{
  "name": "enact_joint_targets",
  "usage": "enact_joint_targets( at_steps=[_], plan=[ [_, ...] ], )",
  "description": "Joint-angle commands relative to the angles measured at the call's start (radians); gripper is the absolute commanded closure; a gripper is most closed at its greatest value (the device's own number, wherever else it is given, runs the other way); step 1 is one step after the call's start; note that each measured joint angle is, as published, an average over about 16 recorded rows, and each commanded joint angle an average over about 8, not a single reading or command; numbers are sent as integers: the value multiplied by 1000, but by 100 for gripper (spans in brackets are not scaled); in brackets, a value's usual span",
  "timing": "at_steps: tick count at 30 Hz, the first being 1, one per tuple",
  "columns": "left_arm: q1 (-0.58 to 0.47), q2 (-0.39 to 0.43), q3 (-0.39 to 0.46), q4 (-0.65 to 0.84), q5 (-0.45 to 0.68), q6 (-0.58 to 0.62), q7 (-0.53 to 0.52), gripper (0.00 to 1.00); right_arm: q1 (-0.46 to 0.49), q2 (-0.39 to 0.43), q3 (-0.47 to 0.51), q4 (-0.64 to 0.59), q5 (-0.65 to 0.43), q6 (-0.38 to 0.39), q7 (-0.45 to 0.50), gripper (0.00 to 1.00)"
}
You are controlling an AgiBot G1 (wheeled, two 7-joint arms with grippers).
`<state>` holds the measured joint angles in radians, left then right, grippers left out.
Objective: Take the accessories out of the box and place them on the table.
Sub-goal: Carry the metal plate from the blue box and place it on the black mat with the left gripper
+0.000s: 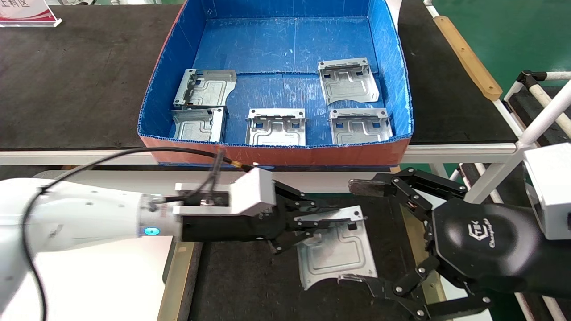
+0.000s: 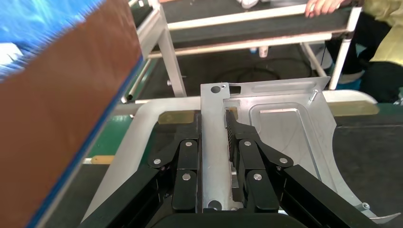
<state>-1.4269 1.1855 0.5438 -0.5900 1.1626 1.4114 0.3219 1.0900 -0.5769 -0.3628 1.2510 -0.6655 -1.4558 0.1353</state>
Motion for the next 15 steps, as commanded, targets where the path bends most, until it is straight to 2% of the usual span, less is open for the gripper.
enact_joint_targets(
  at_steps=[1, 9, 15],
  plan=[
    [-7, 31, 8, 37, 15, -16, 33, 100, 0, 0, 0, 0, 0, 0, 0, 0],
    [-28, 146, 41, 182, 63, -81, 178, 100, 0, 0, 0, 0, 0, 0, 0, 0],
    [-26, 184, 92, 204, 50, -180, 227, 100, 0, 0, 0, 0, 0, 0, 0, 0]
  ],
)
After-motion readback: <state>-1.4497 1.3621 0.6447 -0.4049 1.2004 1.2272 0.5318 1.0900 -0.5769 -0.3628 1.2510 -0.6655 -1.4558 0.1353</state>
